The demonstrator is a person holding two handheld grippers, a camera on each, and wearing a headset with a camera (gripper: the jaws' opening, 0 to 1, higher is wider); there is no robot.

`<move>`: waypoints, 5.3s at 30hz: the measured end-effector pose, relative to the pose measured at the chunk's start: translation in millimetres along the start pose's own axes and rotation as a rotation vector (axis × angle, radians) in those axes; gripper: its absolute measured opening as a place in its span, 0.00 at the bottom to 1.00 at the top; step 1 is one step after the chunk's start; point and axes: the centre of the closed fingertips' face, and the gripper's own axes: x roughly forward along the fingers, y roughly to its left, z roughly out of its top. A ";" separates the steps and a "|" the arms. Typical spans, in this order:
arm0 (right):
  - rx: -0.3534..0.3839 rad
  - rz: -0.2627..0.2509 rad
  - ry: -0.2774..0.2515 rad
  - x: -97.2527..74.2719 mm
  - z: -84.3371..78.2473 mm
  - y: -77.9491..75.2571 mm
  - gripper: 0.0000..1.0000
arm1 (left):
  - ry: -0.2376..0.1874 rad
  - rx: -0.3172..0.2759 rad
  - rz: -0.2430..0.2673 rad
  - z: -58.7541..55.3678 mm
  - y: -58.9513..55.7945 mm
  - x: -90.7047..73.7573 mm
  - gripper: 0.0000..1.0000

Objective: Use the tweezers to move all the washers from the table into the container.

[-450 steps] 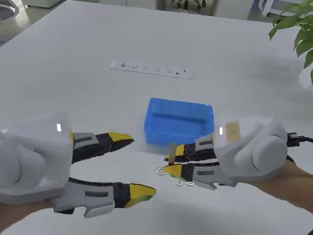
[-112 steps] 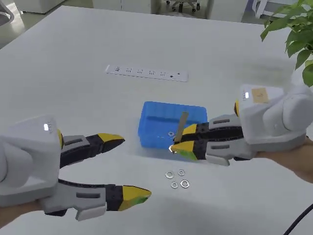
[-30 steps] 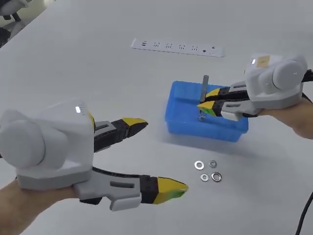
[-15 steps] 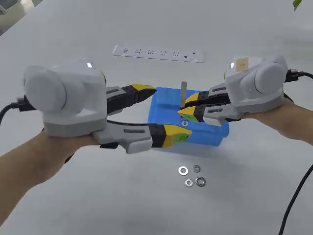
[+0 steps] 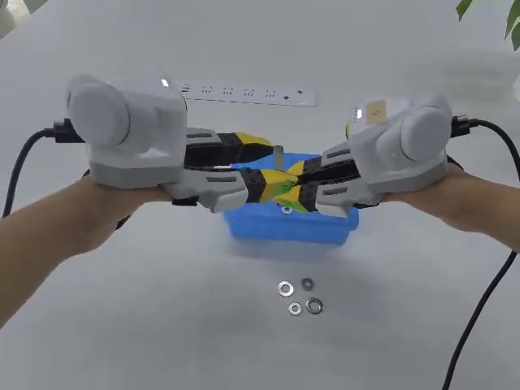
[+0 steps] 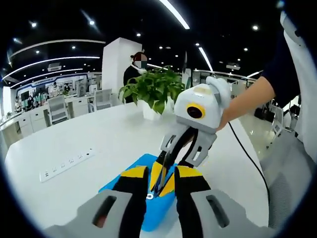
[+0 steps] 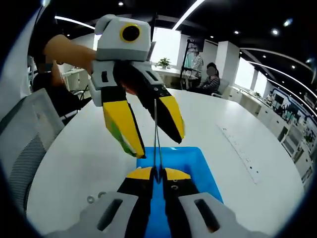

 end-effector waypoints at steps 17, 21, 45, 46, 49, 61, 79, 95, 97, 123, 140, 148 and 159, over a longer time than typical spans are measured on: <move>-0.005 0.007 -0.001 -0.8 6.9 2.1 0.09 | -0.015 0.091 -0.023 14.3 -6.7 -5.9 0.05; -0.016 -0.003 0.007 -2.3 8.5 1.6 0.10 | -0.014 0.110 -0.020 17.9 -7.8 -4.6 0.05; 0.021 -0.155 0.041 -42.6 5.6 -5.5 0.29 | -0.041 0.183 0.073 50.9 -3.8 -24.9 0.05; 0.029 -0.164 0.039 -45.4 4.7 -5.6 0.30 | -0.036 0.191 0.072 50.4 -6.1 -26.5 0.05; 0.053 -0.201 0.026 -56.4 1.0 -8.5 0.34 | -0.036 0.204 0.063 51.1 -14.9 -30.0 0.05; 0.077 -0.299 -0.014 -98.4 -6.8 22.4 0.50 | -0.031 0.214 0.058 37.0 -46.7 -38.3 0.05; 0.152 -0.261 0.040 -101.9 -48.5 94.7 0.72 | -0.051 0.137 0.012 5.7 -90.2 -38.8 0.05; 0.231 -0.203 0.023 -90.5 -58.2 131.8 0.87 | -0.053 0.105 -0.085 -17.7 -118.7 -28.7 0.05; 0.231 -0.186 0.014 -88.4 -56.4 136.4 0.90 | -0.061 0.091 -0.088 -18.9 -118.5 -26.9 0.05; 0.277 -0.110 -0.024 -73.0 -50.6 153.9 0.95 | -0.026 0.102 -0.125 -35.3 -113.6 -17.0 0.05; 0.310 -0.093 -0.036 -61.9 -46.0 150.8 0.92 | 0.019 0.094 -0.156 -39.3 -116.7 -14.1 0.06; 0.275 -0.018 -0.029 -42.2 -36.9 139.8 0.79 | 0.044 0.089 -0.197 -40.9 -121.5 -12.1 0.06; 0.237 0.074 0.024 -17.4 -42.6 132.2 0.55 | 0.081 0.077 -0.245 -44.7 -126.0 -14.6 0.06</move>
